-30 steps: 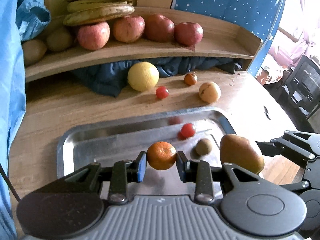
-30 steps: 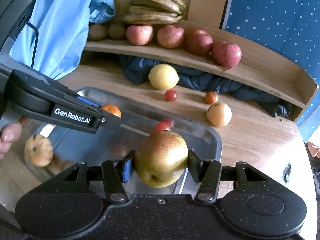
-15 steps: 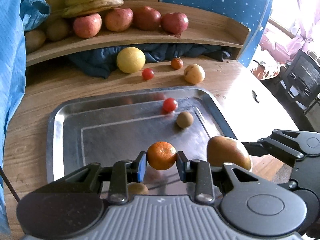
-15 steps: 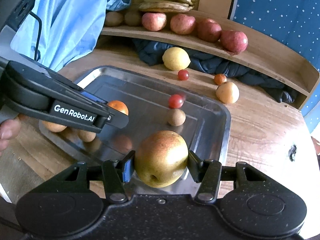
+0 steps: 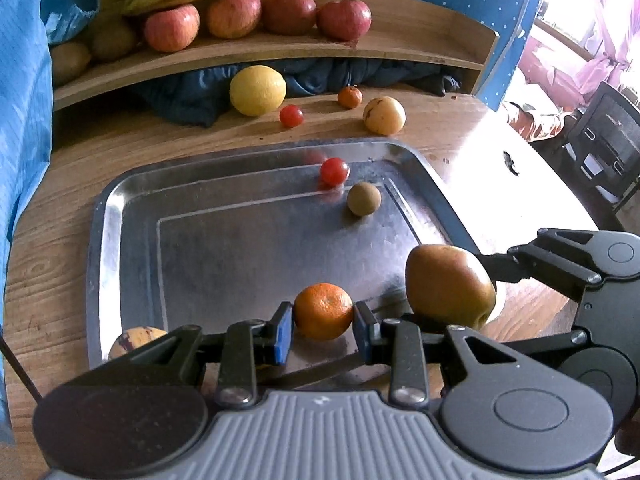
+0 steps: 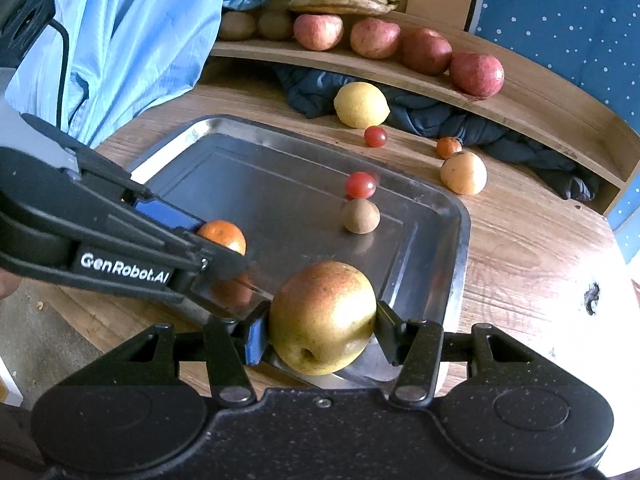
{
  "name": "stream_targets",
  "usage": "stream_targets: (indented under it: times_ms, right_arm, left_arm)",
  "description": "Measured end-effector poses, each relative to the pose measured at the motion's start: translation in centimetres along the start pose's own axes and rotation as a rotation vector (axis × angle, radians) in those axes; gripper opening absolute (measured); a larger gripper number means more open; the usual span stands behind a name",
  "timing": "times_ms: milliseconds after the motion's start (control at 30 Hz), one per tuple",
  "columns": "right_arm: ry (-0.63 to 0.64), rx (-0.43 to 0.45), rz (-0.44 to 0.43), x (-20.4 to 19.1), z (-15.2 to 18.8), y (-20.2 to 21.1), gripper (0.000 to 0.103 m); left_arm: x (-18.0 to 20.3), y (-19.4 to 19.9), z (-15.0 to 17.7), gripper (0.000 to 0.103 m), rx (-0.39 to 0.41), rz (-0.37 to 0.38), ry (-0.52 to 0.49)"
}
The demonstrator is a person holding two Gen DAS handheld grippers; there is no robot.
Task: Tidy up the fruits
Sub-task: 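Carry the mandarin and pear back over the metal tray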
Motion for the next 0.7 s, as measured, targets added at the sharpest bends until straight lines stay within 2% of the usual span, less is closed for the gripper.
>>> stream_targets:
  times_ms: [700]
  right_arm:
    - [0.001,-0.012,0.003,0.03,0.10,-0.33,0.056]
  left_arm:
    - [0.00,-0.10,0.35,0.036,-0.015,-0.001,-0.009]
Point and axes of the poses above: each gripper's, at about its wrist camera, not at the fingertips, and y roughly against the way its jaws point, x to its right, z to its underside, the point moved 10 cm from there along -y, roughly the way its jaws point, and after that the axes turned 13 degrees about x, right-handed, at the moved point
